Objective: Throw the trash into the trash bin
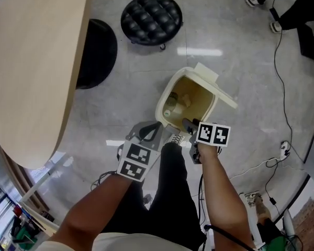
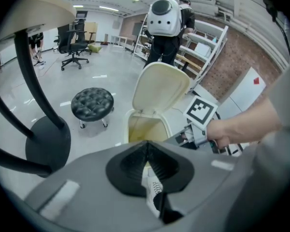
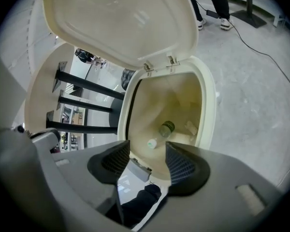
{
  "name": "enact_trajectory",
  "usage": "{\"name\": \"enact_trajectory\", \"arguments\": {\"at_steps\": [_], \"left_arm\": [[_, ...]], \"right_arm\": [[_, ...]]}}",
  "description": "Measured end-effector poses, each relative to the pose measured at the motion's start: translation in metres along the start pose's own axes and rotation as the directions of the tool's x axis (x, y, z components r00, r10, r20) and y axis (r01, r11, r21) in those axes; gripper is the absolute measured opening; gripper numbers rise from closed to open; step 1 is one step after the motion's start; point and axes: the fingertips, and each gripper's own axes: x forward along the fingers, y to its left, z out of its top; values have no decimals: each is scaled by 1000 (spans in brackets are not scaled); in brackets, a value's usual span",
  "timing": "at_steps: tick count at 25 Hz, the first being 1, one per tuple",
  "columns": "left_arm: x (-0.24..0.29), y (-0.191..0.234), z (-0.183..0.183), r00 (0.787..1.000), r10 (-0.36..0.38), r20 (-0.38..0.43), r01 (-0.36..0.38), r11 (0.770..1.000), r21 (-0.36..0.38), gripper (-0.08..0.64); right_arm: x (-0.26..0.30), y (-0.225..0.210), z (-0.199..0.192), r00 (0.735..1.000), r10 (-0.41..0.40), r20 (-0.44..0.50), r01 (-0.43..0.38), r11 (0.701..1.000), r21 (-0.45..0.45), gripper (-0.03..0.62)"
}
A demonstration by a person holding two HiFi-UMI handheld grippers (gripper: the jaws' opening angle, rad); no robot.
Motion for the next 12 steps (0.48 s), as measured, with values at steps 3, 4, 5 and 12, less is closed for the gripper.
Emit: {"name": "enact_trajectory", "arguments": {"at_steps": [3,4,5,12], "left_arm": [[-4,-4,6,1000,-8,10,8,1000,8,6],[-6,-6,8,1000,-11,13,11,1000,13,6],[-8,-7,10,1000,-14,17,14,1000,19,6],[-33,-16,24,998,-38,46,35,997,69,6]], "right_arm": [[-10,10,0,1000,27,11,-27,999,-44,228],[-13,13,1,999,35,19,-34,998,-56,216],[-17,16,2,999,40,29,-37,997,-68,200],[-49,40,4,993,56,102,-35,980,-196,89]]}}
